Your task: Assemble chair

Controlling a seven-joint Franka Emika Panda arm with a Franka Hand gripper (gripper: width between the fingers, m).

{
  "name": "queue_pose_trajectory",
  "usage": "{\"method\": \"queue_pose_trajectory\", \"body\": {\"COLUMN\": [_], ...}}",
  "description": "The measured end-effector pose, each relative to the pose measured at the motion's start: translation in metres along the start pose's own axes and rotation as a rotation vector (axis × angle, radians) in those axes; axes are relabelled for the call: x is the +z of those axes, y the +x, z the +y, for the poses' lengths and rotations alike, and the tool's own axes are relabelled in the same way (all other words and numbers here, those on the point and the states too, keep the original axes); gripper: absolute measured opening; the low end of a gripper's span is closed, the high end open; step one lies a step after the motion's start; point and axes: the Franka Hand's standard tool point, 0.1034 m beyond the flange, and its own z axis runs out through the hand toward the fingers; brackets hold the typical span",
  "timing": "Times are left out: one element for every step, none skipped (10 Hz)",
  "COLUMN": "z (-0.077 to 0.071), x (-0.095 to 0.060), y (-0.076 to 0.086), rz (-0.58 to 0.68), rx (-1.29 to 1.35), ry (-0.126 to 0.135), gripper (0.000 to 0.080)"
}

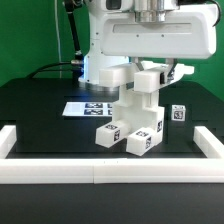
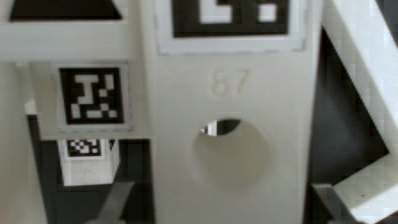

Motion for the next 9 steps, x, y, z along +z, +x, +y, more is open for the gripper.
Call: {"method": "queue_pose_trajectory", "body": {"z": [0.0011, 0.0017, 0.0017, 0.0018, 0.0019, 0.0023, 0.0024, 0.0019, 0.0019], "x": [0.0002, 0.0001, 0.0001, 0.0003, 0.0005, 0.0008, 0.0007, 0.0004, 0.0004], "y": [-0.0012, -0.0018, -0.0019, -0.0017, -0.0014, -0.0006, -0.0003, 0.0001, 0.0001], "rz": [-0.001, 0.002, 0.003, 0.005, 0.009, 0.016, 0.018, 0.019, 0.018], "rx": [0.000, 0.000, 0.000, 0.000, 0.000, 0.001, -0.002, -0.002, -0.002], "ry": [0.000, 0.002, 0.002, 0.003, 0.004, 0.007, 0.007, 0.008, 0.008], "gripper": [0.0289, 0.0289, 0.0289, 0.0289, 0.0289, 0.0289, 0.0289, 0.0289, 0.0289]}}
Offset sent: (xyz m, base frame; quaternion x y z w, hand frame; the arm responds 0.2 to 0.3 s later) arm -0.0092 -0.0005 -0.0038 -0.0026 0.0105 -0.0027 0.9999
